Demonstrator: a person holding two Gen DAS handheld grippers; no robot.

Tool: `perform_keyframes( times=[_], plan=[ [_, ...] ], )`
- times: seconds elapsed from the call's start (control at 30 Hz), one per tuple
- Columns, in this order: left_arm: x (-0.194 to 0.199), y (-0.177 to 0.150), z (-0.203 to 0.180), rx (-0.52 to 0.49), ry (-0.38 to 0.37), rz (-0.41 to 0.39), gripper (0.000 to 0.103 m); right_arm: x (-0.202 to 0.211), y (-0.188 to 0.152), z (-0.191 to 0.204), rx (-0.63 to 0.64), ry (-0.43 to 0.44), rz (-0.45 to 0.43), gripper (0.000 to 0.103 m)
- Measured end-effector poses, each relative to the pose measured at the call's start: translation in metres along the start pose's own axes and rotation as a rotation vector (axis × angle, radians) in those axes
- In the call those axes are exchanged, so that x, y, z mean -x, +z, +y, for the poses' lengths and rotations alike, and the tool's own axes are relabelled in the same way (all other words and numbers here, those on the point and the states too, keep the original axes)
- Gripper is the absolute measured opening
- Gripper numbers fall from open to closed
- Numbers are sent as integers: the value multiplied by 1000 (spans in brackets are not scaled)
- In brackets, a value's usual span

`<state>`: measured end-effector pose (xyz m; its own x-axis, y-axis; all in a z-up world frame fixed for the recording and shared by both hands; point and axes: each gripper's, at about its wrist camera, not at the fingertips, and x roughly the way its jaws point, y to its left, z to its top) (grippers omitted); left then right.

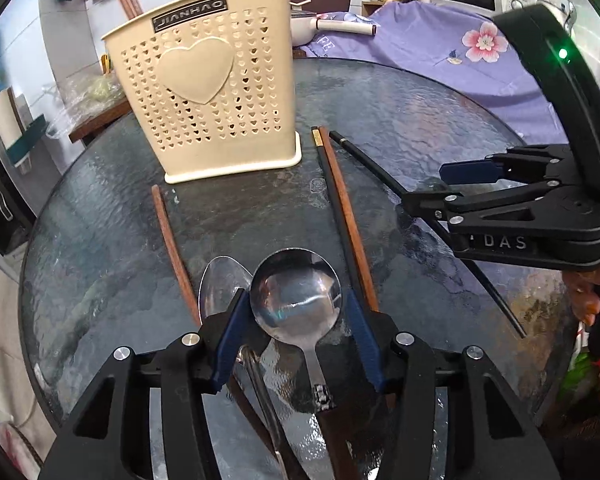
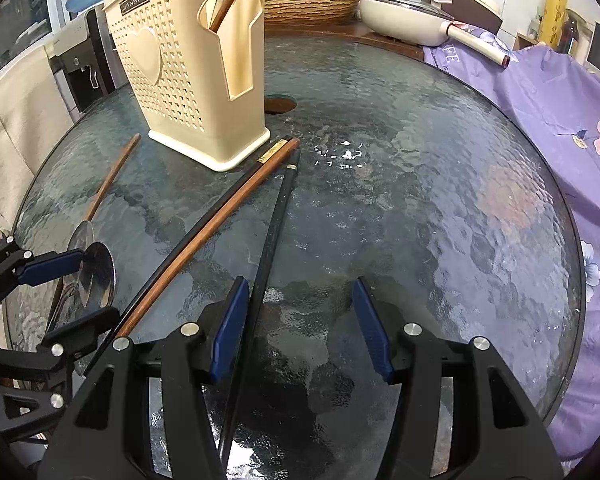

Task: Organize utensils
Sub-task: 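Close the left tool on a metal spoon while the right tool grasps the black chopstick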

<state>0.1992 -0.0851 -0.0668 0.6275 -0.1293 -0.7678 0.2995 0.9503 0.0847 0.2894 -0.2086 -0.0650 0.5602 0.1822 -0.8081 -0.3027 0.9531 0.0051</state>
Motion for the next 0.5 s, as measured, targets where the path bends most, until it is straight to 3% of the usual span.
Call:
perform_keyframes(
  times=[0.23,0.5],
  plan=[
    [-5,5,-1,10,-2,4,46,-1,3,-2,12,8,12,54],
    [-11,13,-4,-1,2,14,46,-18,32,0,9,7,52,53]
  ],
)
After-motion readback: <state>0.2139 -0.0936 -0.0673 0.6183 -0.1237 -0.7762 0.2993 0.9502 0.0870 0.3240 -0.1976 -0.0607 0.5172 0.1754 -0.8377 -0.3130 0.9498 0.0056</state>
